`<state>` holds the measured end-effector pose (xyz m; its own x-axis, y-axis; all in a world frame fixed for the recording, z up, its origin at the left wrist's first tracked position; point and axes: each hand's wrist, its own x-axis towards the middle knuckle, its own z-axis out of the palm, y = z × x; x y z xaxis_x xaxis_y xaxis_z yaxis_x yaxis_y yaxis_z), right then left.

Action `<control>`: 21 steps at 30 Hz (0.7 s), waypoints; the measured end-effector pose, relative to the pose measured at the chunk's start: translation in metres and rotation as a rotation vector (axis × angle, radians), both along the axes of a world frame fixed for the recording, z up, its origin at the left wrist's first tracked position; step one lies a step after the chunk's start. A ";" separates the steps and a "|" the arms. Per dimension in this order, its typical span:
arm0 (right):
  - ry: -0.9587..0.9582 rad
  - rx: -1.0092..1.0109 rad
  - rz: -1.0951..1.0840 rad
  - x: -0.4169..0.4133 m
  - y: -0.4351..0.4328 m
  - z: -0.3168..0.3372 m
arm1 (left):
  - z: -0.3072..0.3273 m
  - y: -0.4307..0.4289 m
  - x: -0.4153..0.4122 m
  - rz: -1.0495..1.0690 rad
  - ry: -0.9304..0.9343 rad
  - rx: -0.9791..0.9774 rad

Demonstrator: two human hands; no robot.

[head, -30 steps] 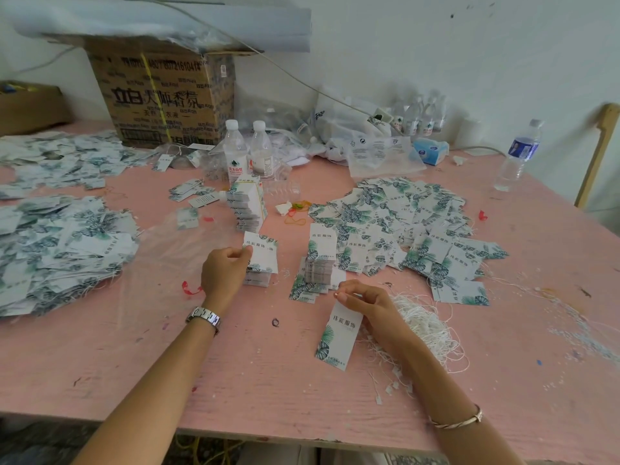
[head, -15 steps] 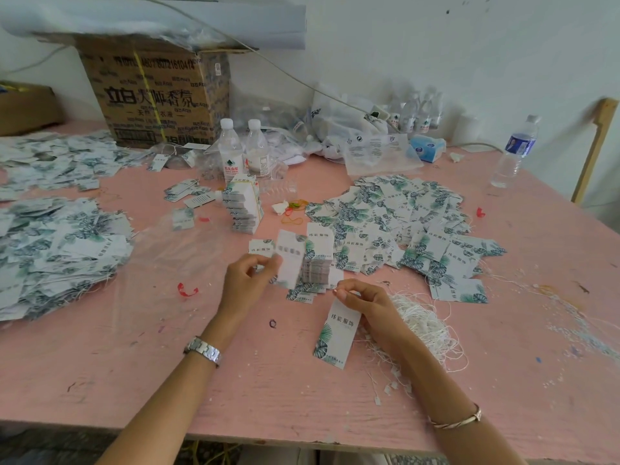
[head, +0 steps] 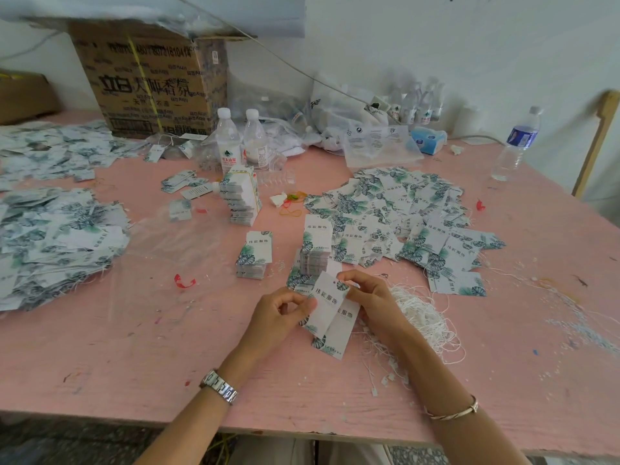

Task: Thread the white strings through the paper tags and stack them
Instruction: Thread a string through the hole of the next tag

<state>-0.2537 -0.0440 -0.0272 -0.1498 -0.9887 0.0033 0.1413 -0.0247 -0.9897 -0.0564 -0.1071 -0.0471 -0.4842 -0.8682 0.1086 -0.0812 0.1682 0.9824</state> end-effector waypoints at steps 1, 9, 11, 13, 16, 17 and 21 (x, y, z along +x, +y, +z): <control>0.004 0.002 0.000 0.000 0.000 0.000 | 0.000 0.000 0.000 0.003 -0.002 -0.001; 0.053 0.016 0.001 -0.001 -0.002 -0.002 | -0.007 -0.002 -0.001 0.021 -0.034 0.003; 0.054 0.014 -0.002 0.000 -0.002 -0.003 | -0.008 -0.002 -0.001 0.018 -0.033 0.001; 0.061 0.011 -0.008 0.001 -0.002 -0.003 | -0.007 -0.001 -0.001 0.014 -0.035 0.004; 0.078 0.011 -0.014 0.001 -0.002 -0.003 | -0.005 0.001 -0.002 0.030 -0.070 -0.008; 0.073 0.009 -0.012 0.001 -0.001 -0.004 | -0.004 0.002 -0.003 0.043 -0.103 -0.025; 0.073 0.007 -0.022 0.001 -0.003 -0.005 | 0.000 0.007 -0.006 0.129 -0.261 -0.133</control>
